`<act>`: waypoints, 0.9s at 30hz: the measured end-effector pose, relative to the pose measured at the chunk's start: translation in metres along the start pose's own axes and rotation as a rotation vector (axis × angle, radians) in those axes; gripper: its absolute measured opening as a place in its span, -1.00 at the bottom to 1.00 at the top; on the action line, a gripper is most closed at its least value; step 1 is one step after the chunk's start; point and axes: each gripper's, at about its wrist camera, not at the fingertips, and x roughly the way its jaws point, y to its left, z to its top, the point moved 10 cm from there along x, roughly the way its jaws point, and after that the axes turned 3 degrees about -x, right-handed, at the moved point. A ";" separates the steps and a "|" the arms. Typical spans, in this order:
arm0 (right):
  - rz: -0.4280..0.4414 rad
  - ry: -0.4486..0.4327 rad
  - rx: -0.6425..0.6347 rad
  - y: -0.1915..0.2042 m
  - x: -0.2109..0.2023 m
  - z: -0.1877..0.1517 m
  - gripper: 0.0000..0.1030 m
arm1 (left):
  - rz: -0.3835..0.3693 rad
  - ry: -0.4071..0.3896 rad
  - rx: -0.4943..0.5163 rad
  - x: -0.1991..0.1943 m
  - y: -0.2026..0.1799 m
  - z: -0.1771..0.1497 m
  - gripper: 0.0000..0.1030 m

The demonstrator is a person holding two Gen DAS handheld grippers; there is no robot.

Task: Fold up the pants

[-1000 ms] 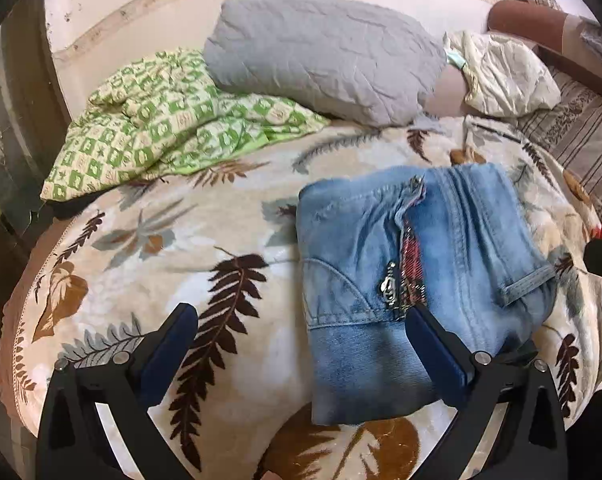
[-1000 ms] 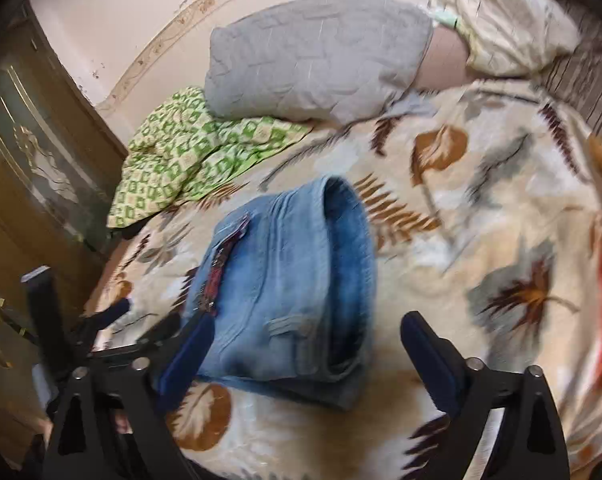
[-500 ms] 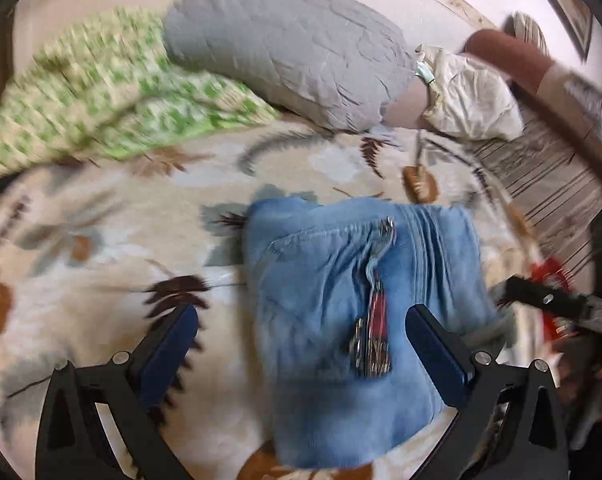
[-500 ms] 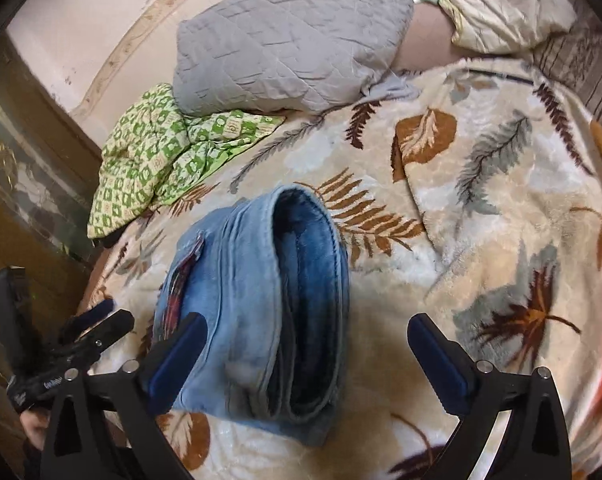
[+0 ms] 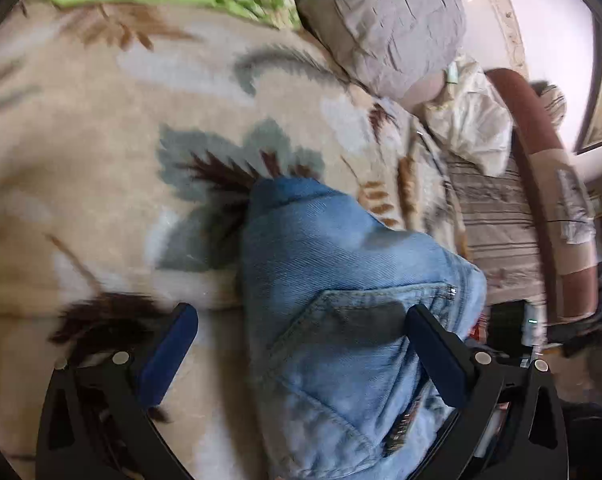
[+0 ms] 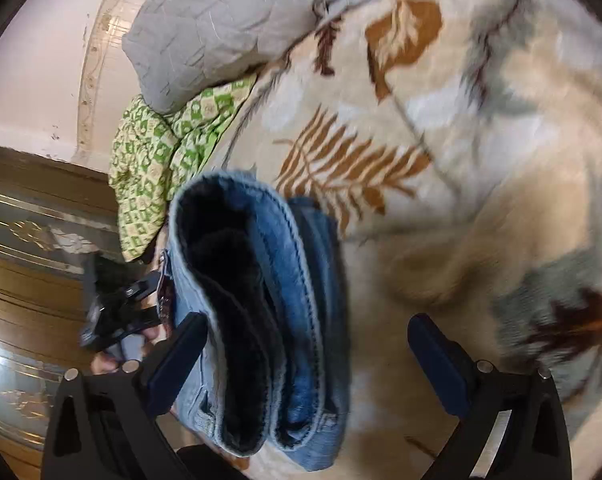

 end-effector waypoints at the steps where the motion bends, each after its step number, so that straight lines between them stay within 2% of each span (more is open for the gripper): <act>1: 0.008 0.013 -0.002 0.001 0.004 -0.002 0.97 | -0.021 0.012 0.001 0.005 -0.004 -0.001 1.00; 4: 0.040 0.052 -0.011 0.010 0.020 -0.011 0.98 | -0.058 0.059 0.017 0.024 -0.016 -0.010 1.00; 7: 0.052 0.070 -0.028 0.017 0.027 -0.014 0.99 | -0.118 0.059 0.000 0.024 -0.020 -0.018 1.00; 10: 0.141 0.104 -0.006 0.030 0.038 -0.018 1.00 | -0.188 0.095 -0.028 0.018 -0.021 -0.034 1.00; 14: 0.150 0.078 -0.030 0.034 0.048 -0.014 0.99 | -0.184 0.091 -0.002 0.018 -0.025 -0.044 1.00; 15: 0.150 0.067 -0.037 0.035 0.048 -0.013 0.95 | -0.176 0.084 -0.005 0.020 -0.026 -0.043 0.99; 17: 0.117 0.048 -0.052 0.031 0.048 -0.013 0.42 | -0.173 0.071 -0.014 0.021 -0.025 -0.042 0.99; 19: 0.110 0.034 -0.054 0.028 0.047 -0.014 0.11 | -0.150 0.045 -0.023 0.021 -0.024 -0.041 0.77; 20: 0.103 0.027 -0.066 0.027 0.045 -0.014 -0.04 | -0.115 0.036 -0.022 0.021 -0.022 -0.042 0.41; 21: 0.098 0.018 -0.077 0.028 0.043 -0.015 -0.10 | -0.092 0.026 -0.015 0.021 -0.020 -0.042 0.24; 23: 0.083 0.001 -0.105 0.035 0.041 -0.014 -0.31 | -0.090 0.014 -0.010 0.020 -0.021 -0.042 0.03; 27: 0.049 -0.025 -0.177 0.057 0.033 -0.011 -0.43 | -0.073 -0.007 0.019 0.010 -0.035 -0.040 -0.24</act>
